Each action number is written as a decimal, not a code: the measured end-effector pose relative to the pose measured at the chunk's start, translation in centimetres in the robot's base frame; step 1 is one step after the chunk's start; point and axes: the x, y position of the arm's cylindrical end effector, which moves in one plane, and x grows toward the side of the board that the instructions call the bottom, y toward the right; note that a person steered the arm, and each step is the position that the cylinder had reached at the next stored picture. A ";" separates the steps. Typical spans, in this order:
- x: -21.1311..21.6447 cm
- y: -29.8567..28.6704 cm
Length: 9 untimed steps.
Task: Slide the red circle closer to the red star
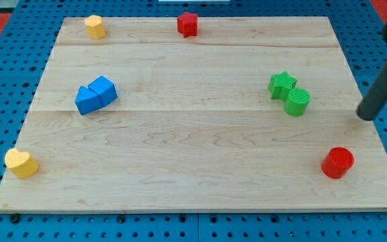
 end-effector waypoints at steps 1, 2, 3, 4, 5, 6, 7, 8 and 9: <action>5.3 0.9; 8.3 -2.7; 8.6 -10.4; 9.1 -18.7; 9.1 -25.9; 9.2 -27.3; 7.3 -29.2; 4.5 -33.9; 5.4 -33.9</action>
